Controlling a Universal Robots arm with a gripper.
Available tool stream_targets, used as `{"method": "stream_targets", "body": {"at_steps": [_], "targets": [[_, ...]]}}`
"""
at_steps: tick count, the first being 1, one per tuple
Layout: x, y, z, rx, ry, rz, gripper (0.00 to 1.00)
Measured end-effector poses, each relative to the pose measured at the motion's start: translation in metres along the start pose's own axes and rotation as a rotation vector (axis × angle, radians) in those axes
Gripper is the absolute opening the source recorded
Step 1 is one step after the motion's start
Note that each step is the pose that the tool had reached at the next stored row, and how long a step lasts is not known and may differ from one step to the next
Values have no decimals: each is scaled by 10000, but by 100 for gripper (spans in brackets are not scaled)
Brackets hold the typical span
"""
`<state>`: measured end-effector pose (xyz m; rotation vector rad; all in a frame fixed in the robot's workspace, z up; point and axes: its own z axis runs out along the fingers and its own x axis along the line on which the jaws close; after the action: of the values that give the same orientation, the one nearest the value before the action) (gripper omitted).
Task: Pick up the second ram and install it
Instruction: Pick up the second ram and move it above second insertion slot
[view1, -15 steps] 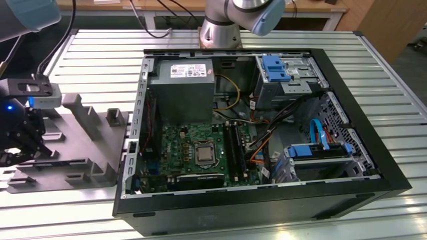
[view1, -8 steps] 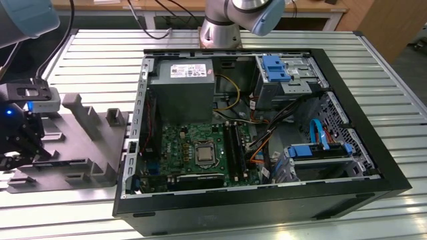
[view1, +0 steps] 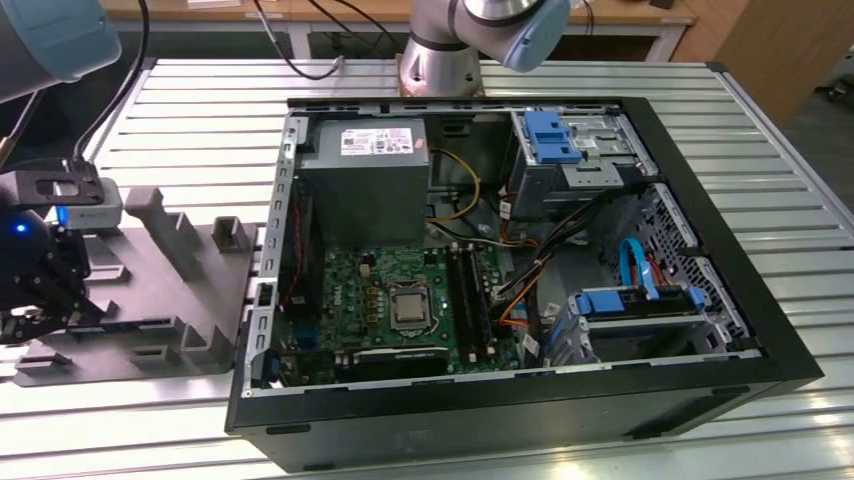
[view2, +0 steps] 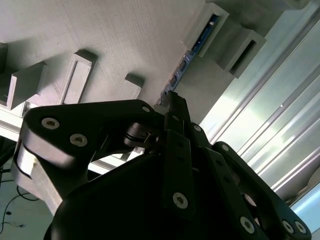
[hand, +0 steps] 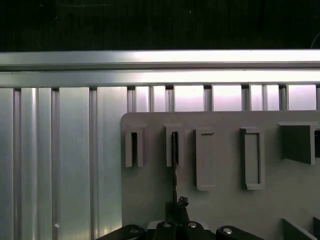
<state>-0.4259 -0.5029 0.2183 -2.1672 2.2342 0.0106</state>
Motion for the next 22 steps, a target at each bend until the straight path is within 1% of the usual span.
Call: {"method": "stream_targets", "body": {"at_steps": [5,6,7,9,11,12,14,17,22], "targets": [[0,0,0,0,0,0,11],[0,0,1,1,0,0,16],[0,0,0,0,0,0,16],[0,0,1,1,-1,0,29],[0,0,1,1,-1,-1,29],[0,0,1,1,-1,-1,36],[-1,2,18,6,-50,-3,36],[2,21,61,6,-94,-25,36],[5,50,139,4,-99,-52,36]]}}
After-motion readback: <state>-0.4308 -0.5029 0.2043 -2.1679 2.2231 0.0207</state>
